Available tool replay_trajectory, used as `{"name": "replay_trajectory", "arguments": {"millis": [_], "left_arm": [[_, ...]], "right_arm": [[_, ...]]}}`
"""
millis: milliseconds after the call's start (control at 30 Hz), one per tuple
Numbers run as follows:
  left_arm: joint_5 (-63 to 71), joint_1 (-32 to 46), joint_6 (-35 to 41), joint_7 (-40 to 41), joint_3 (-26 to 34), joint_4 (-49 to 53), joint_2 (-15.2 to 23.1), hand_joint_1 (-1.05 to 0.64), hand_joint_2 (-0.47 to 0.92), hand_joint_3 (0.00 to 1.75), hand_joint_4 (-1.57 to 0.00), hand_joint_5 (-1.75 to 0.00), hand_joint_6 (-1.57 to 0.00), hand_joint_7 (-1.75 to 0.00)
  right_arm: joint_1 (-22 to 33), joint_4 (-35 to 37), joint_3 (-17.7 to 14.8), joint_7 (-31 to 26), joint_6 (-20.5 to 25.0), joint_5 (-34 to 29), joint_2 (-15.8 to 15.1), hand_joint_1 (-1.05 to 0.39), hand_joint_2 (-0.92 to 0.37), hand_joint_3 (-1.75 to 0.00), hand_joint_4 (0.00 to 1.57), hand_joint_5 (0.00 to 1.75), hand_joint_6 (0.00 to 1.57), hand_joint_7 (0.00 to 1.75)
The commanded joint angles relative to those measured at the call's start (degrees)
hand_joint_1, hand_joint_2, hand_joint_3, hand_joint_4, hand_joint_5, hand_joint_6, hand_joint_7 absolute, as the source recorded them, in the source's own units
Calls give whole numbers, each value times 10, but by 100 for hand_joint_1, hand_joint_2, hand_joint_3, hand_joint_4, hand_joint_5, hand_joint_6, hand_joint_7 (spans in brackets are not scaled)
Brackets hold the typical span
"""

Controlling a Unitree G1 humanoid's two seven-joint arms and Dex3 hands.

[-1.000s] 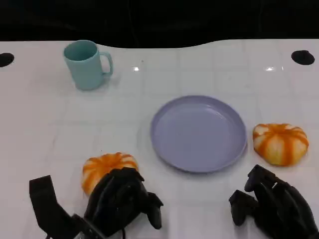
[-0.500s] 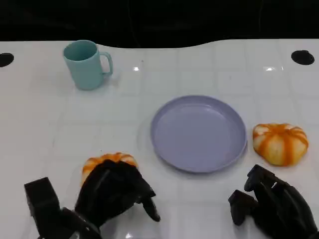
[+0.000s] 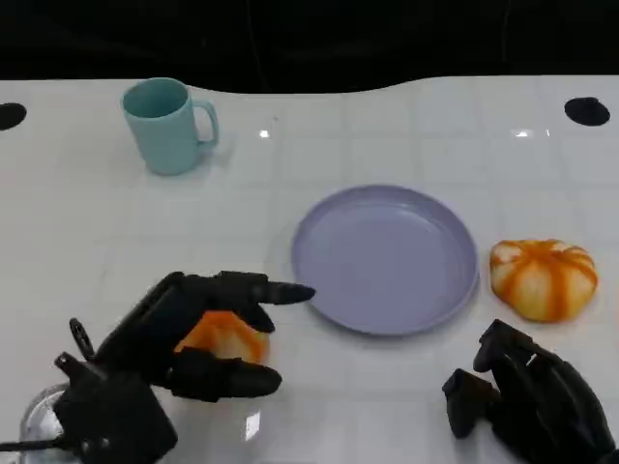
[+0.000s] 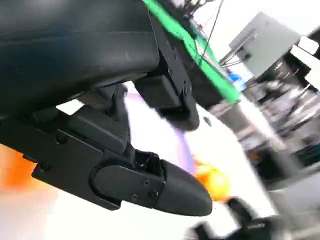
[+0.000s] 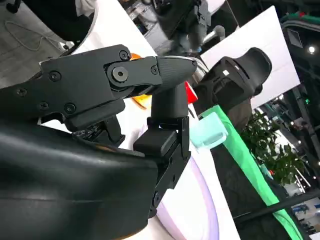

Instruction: Grasp the bread from the table and place it into the plate.

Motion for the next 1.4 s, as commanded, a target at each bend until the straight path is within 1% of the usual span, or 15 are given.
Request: {"name": "replay_trajectory", "arguments": {"millis": [33, 67, 167, 233, 300, 400, 500, 600, 667, 733, 800, 867, 1133, 1300, 1400], "left_arm": [[104, 16, 12, 81, -19, -44, 44, -105, 92, 38, 0, -162, -46, 0], [132, 17, 17, 103, -24, -52, 53, -105, 92, 39, 0, -162, -45, 0], [203, 18, 41, 146, -41, -74, 78, -105, 92, 44, 0, -160, -32, 0], [232, 18, 63, 160, -54, -84, 91, -105, 92, 45, 0, -156, -24, 0], [256, 17, 84, 171, -67, -92, 102, -105, 92, 42, 0, -154, -20, 0], [305, 12, 118, 185, -90, -101, 121, -105, 92, 42, 0, -154, -11, 0], [332, 6, 148, 195, -111, -99, 134, -105, 92, 41, 0, -155, -12, -3], [348, 1, 177, 196, -130, -94, 142, -105, 92, 35, 0, -155, -13, -5], [354, -3, 197, 192, -143, -90, 145, -105, 92, 31, 0, -156, -12, -7], [365, -9, 219, 189, -157, -83, 147, -105, 92, 28, 0, -158, -3, -43], [372, -16, 236, 192, -170, -73, 148, -105, 91, 27, 0, -159, -1, -52], [379, -25, 251, 196, -183, -57, 148, -105, 90, 26, 0, -160, 0, -55], [385, -71, 282, 224, -230, 29, 145, -105, 90, 22, 0, -165, 0, -60], [370, -98, 290, 227, -251, 72, 141, -105, 89, 21, 0, -165, 0, -62], [361, -115, 283, 238, -262, 107, 138, -105, 89, 21, 0, -161, 0, -68]], "right_arm": [[3, -3, -3, 1, -2, 3, -4, -56, -92, -22, 77, 170, 68, 145], [3, -4, -3, 0, -4, 2, -3, -56, -92, -22, 78, 170, 68, 145], [5, -9, -2, -1, -1, 2, -3, -56, -92, -22, 77, 170, 67, 146], [6, -9, -1, 0, -6, 1, -3, -56, -92, -23, 77, 171, 66, 147], [6, -9, -2, 2, -5, 2, -3, -56, -92, -23, 77, 171, 66, 147], [6, -10, -2, 3, -7, 3, -2, -56, -92, -23, 77, 171, 66, 147], [6, -10, -2, 2, -11, 2, -1, -57, -92, -24, 77, 173, 67, 147], [5, -9, -2, 4, -8, 4, -1, -57, -92, -23, 77, 173, 67, 147], [6, -10, -1, 1, -11, 1, -1, -57, -92, -23, 77, 173, 68, 147], [7, -11, -1, 1, -10, 1, -1, -57, -92, -23, 77, 173, 67, 148], [7, -12, 0, 0, -10, 0, -1, -57, -92, -23, 77, 173, 67, 148], [9, -17, 0, -4, -7, 0, -1, -57, -92, -23, 77, 174, 67, 148], [11, -23, 2, -8, -2, -1, -2, -57, -92, -23, 77, 174, 67, 148], [13, -27, 2, -12, -2, -2, -2, -56, -92, -23, 77, 174, 67, 148], [13, -27, 3, -11, -4, -2, -2, -56, -92, -24, 77, 175, 67, 148]]}}
